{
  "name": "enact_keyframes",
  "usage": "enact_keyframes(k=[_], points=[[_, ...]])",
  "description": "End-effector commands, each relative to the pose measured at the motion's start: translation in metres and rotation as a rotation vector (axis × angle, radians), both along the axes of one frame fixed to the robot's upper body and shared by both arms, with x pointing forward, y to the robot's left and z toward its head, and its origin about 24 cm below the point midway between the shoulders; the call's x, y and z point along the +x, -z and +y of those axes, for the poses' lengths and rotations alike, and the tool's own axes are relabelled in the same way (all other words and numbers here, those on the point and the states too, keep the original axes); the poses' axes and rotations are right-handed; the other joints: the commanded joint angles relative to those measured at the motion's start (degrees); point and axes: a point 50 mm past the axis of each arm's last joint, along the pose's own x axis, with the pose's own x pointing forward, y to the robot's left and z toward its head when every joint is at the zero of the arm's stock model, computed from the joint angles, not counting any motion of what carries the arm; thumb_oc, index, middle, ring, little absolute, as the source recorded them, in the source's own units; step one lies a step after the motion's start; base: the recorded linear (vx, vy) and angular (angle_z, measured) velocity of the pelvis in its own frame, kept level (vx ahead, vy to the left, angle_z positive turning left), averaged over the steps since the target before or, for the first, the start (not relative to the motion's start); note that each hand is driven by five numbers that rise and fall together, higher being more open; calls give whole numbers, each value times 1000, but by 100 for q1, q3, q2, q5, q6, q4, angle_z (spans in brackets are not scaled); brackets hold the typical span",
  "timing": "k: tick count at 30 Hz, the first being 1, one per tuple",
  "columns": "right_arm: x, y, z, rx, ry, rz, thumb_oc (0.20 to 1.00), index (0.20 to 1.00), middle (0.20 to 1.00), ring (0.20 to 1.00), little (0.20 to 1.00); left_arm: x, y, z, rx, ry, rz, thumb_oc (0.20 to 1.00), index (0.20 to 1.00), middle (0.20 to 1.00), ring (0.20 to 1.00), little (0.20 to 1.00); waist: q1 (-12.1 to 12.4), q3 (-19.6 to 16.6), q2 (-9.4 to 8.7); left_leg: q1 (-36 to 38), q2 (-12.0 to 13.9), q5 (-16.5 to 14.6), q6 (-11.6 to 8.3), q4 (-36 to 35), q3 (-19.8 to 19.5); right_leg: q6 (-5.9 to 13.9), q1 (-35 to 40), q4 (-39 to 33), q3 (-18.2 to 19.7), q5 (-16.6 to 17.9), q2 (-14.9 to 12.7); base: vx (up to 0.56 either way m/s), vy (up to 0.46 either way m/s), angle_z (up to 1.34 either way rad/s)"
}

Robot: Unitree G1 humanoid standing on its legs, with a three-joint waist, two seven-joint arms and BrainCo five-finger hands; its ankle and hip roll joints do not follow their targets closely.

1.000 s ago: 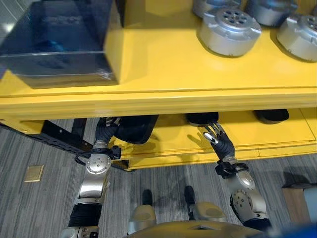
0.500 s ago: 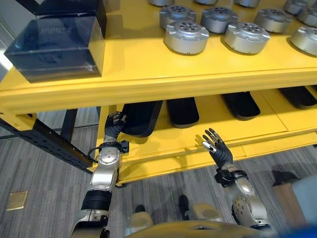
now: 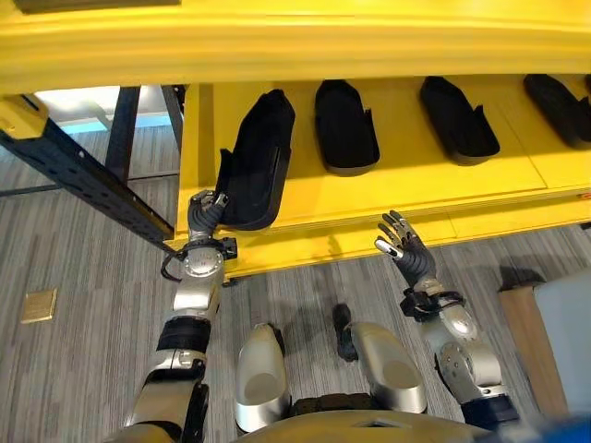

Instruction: Move parts from the plastic box to the shelf.

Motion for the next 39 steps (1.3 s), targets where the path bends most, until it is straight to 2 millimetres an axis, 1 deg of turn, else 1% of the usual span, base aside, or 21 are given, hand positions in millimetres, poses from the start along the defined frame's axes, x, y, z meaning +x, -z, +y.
enact_keyframes(k=[1,6,9,14,18,22,26,28,31,39], points=[[4,-33,4,30,14,-153,1000,1000,1000,1000,1000,15,-54,7,-11,-33,-236,200,200,200,200,200,-106,-177,-27,296,72,1691,-272,-472,-170,224,-431,1183,120,745,-256,-43,25,3],[4,-34,0,13,23,-156,1000,1000,1000,1000,1000,17,-62,9,-26,-56,-269,200,200,200,200,200,-137,-216,-28,61,74,1672,-281,-383,-200,243,-606,1212,128,804,-285,-4,28,9],[4,-34,-3,-2,21,-157,1000,1000,1000,1000,1000,23,-70,12,-19,-74,-283,200,200,200,200,200,-177,-265,-9,-111,132,1677,-298,-335,-209,282,-796,1253,162,858,-293,27,38,0],[0,-34,-9,-21,24,-156,1000,1000,1000,1000,1000,29,-76,17,-17,-96,-279,200,200,200,200,200,-245,-353,3,-215,219,1681,-292,-327,-210,346,-897,1258,190,913,-269,51,7,0],[-2,-33,-10,-24,17,-155,1000,1000,1000,1000,1000,34,-78,20,-41,-111,-278,200,200,200,200,200,-285,-396,3,-225,271,1692,-298,-363,-213,379,-936,1249,219,938,-261,57,2,-1],[-5,-33,-14,-27,23,-147,1000,1000,1000,1000,1000,39,-84,26,-61,-138,-283,200,200,200,200,200,-344,-449,-9,-224,363,1720,-333,-460,-217,428,-988,1214,247,960,-262,64,-2,-3],[-6,-32,-18,-38,22,-145,1000,1000,1000,1000,1000,42,-86,30,-60,-151,-271,200,200,200,200,200,-395,-463,-19,-210,416,1741,-373,-547,-221,475,-1031,1210,305,972,-271,45,-5,-4],[-8,-30,-19,-52,6,-135,1000,1000,1000,1000,1000,46,-87,38,-56,-175,-240,200,200,200,200,200,-412,-443,-30,-213,470,1754,-397,-568,-259,526,-1093,1233,346,976,-261,45,-17,-7],[-10,-29,-21,-62,5,-132,1000,1000,1000,1000,1000,47,-87,43,-68,-192,-230,200,200,200,200,200,-425,-428,-23,-222,504,1770,-400,-573,-274,558,-1127,1244,351,973,-241,15,-10,-3],[-16,-28,-21,-64,-10,-125,1000,1000,1000,1000,1000,48,-87,50,-124,-235,-226,200,200,200,200,200,-459,-376,-8,-281,595,1807,-420,-482,-337,662,-1228,1395,366,966,-230,0,0,0]])
